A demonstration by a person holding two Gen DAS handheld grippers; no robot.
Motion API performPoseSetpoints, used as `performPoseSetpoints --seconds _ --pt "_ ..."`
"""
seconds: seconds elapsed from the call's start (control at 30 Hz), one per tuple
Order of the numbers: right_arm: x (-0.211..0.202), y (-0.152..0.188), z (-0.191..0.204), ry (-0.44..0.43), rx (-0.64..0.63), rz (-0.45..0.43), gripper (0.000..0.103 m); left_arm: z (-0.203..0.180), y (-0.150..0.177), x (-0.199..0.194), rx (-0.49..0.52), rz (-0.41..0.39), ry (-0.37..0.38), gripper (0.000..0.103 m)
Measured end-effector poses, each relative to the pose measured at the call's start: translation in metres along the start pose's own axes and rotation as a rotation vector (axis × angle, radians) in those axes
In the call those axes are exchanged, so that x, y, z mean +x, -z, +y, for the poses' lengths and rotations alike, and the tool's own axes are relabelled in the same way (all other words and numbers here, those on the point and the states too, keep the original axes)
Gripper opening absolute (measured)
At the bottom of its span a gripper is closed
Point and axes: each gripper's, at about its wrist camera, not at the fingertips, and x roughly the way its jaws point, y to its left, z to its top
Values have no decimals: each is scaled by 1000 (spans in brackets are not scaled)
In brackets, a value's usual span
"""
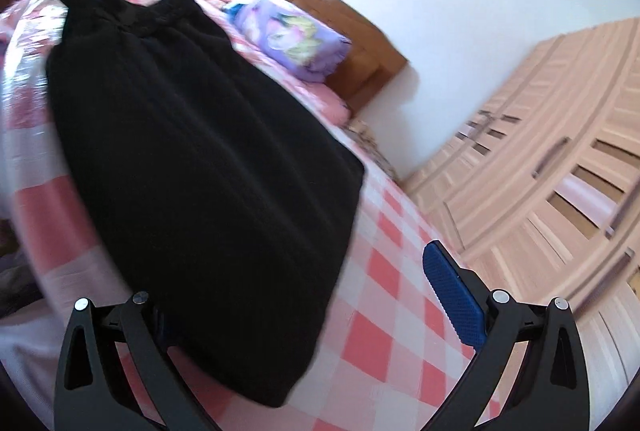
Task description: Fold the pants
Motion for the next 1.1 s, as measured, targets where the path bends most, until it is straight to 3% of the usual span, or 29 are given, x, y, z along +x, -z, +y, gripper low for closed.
performPoseSetpoints --seconds 0.03,0.1,0.17,0.23,0.3,0.4,0.5,0.6,0.73,0.83,1.1 --pt "-3 1 0 -25 0 -5 98 2 0 0 -5 -11 -20 26" --pt "-11 5 -10 -151 27 -25 98 2 1 -8 -10 -54 -117 69" --pt "-24 15 -29 -300 110 -52 98 -2 4 -24 -1 -134 -226 85" --pt "-28 27 -55 -427 232 -58 99 -14 10 -45 29 -222 -293 86" --pt "-25 40 -80 -484 357 -44 99 -45 21 -52 129 -251 -293 93" --pt "2 61 -124 -530 574 33 99 -97 40 -38 307 -236 -285 101" --pt "27 71 -139 -521 704 118 99 -147 62 2 493 -175 -300 101" --pt "44 65 -137 -509 712 163 99 -166 71 48 575 -111 -357 101" --pt "43 50 -110 -584 619 133 99 -148 70 74 529 -83 -437 101" --pt "50 49 -86 -559 549 179 99 -140 72 74 551 -87 -418 101" --pt "46 49 -84 -543 537 191 99 -137 73 77 551 -99 -422 101"
